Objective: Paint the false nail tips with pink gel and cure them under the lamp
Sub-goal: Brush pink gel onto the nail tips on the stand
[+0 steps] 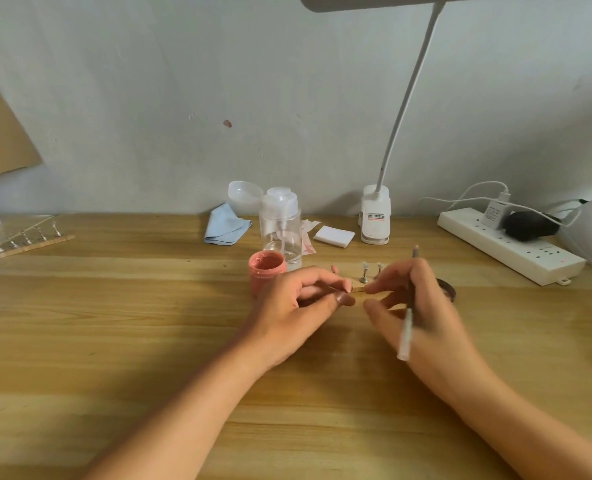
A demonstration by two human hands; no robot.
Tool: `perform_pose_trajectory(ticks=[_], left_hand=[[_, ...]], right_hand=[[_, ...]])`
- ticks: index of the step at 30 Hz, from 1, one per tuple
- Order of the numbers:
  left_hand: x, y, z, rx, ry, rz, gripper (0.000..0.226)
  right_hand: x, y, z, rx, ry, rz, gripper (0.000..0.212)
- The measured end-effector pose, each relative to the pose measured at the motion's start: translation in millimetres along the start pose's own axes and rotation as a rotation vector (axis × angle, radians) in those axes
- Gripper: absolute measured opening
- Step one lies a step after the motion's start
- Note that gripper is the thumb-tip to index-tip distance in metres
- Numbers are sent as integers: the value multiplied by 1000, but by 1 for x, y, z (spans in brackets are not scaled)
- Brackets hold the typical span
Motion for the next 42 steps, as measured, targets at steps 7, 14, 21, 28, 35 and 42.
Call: perform_pose_trajectory(ticks=[7, 14, 21, 28, 35, 42], left_hand=[[2, -4, -1, -14, 28, 22, 23], [-2, -3, -2, 26, 79, 89, 13], [-9, 2, -3, 76, 126, 135, 10], [-8, 4, -5, 65, 101, 117, 23], [-6, 5, -5, 73, 125, 152, 25], [-7, 5, -5, 60, 140, 155, 13]], right_hand=[[-14, -10, -2, 51, 129, 129, 42], [-27, -13, -10, 31, 277, 275, 36], [-32, -20, -15, 32, 341, 312, 38], [-22, -12, -14, 84, 229, 253, 43], [-21, 10, 1, 184, 182, -17, 27], [-24, 2, 5, 180, 241, 95, 24]])
Point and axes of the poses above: each hand's wrist, its own z-axis away from the middle knuckle, its own y-axis out of the back of the hand, x = y × z, the point moved 8 cm from there along -z, towards the middle knuckle, and after that the axes turned 2 degrees about -x, right-handed, at the moved point
